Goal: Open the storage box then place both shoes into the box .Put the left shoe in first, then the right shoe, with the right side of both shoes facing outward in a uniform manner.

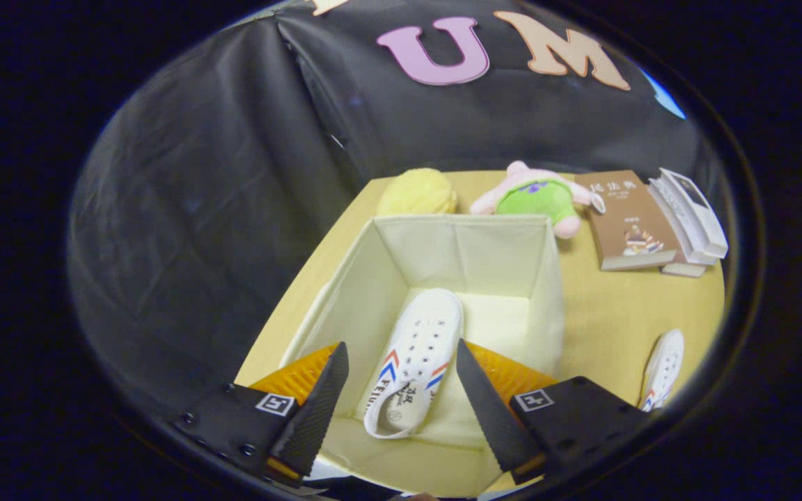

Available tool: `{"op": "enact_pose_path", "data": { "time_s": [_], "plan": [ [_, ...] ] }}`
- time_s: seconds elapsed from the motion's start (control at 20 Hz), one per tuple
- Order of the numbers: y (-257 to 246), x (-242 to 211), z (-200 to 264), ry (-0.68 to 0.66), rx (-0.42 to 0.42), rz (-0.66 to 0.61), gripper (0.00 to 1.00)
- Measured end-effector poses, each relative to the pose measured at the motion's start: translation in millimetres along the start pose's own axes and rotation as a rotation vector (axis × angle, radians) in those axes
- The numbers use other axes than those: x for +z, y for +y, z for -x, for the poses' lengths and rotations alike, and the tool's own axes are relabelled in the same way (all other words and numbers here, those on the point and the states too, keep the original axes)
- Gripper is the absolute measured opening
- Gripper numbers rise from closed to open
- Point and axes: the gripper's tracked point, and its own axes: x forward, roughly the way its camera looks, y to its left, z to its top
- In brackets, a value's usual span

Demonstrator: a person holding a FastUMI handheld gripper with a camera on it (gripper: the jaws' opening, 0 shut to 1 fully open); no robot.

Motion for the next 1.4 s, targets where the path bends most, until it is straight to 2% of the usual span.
{"op": "enact_pose_path", "data": {
  "time_s": [0.3,0.55,0.85,1.0,1.4],
  "plan": [
    [-78.0,27.9,56.9,-0.132,-0.104,0.067,0.99],
    [-155.7,35.3,93.2,-0.176,-0.209,0.048,0.99],
    [-262.4,6.1,138.6,-0.178,-0.355,0.015,0.99],
    [-303.6,-17.5,151.2,-0.152,-0.402,-0.014,0.99],
    [-360.1,-94.5,146.7,-0.003,-0.404,-0.044,0.99]
  ]
}}
